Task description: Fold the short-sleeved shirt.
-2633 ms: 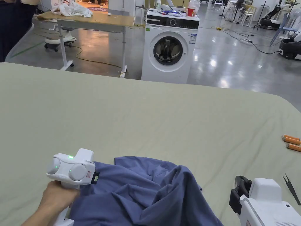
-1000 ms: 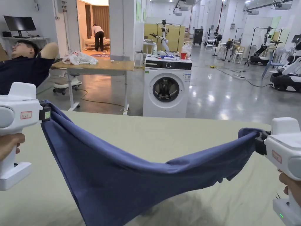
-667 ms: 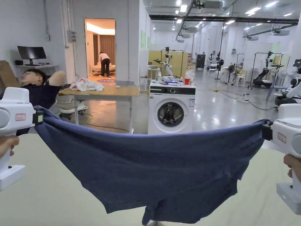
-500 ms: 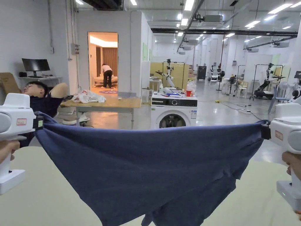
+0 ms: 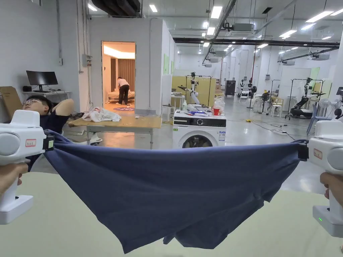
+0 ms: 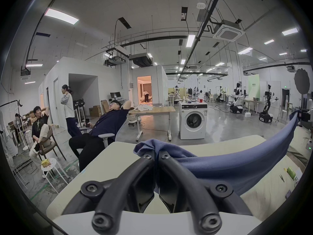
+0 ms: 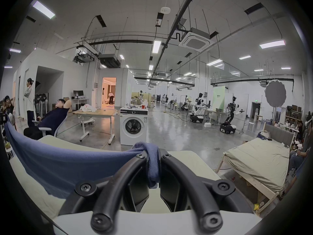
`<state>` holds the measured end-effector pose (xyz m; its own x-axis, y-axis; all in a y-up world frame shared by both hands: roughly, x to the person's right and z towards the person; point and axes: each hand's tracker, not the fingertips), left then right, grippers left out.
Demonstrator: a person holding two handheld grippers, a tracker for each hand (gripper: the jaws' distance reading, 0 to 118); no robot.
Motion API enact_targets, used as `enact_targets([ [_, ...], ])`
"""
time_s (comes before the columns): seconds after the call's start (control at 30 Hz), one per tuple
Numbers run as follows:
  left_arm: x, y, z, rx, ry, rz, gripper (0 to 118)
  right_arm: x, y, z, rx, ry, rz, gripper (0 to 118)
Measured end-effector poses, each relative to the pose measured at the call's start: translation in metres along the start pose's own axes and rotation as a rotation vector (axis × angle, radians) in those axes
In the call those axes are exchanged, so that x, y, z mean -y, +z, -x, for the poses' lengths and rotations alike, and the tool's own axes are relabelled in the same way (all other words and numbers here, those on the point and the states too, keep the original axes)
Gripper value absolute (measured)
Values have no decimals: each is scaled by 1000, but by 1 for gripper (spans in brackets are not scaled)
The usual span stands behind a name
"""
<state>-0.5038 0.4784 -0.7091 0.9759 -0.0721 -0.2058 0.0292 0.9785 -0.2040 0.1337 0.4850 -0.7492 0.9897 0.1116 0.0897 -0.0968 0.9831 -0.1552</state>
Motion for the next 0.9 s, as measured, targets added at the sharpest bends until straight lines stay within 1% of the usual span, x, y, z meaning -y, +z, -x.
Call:
enact_targets([
  [0.17, 69, 7, -5, 22, 14, 63, 0, 57, 14, -4, -8, 8, 65, 7],
  [0.27, 120, 18, -6, 36, 45, 113, 0, 102, 31, -4, -15, 32, 114, 7],
  [0.37, 168, 42, -8, 42, 72, 149, 0, 148, 55, -5, -13, 69, 162, 7],
  [0.4, 185, 52, -8, 45, 75, 155, 0, 168, 51, -13, -15, 68, 170, 7],
  [0.53, 239, 91, -7, 54, 115, 195, 0, 222, 87, -20, -17, 97, 233, 7],
  [0.6, 258, 110, -7, 52, 120, 202, 0, 243, 103, -22, -16, 107, 252, 7],
  [0.67, 276, 130, -8, 48, 118, 207, 0, 263, 122, -23, -12, 101, 269, 7],
  [0.73, 295, 140, 2, 51, 120, 215, 0, 280, 139, -25, -10, 101, 290, 7],
  [0.9, 334, 168, 14, 44, 148, 265, 0, 307, 172, -23, -12, 123, 313, 7],
])
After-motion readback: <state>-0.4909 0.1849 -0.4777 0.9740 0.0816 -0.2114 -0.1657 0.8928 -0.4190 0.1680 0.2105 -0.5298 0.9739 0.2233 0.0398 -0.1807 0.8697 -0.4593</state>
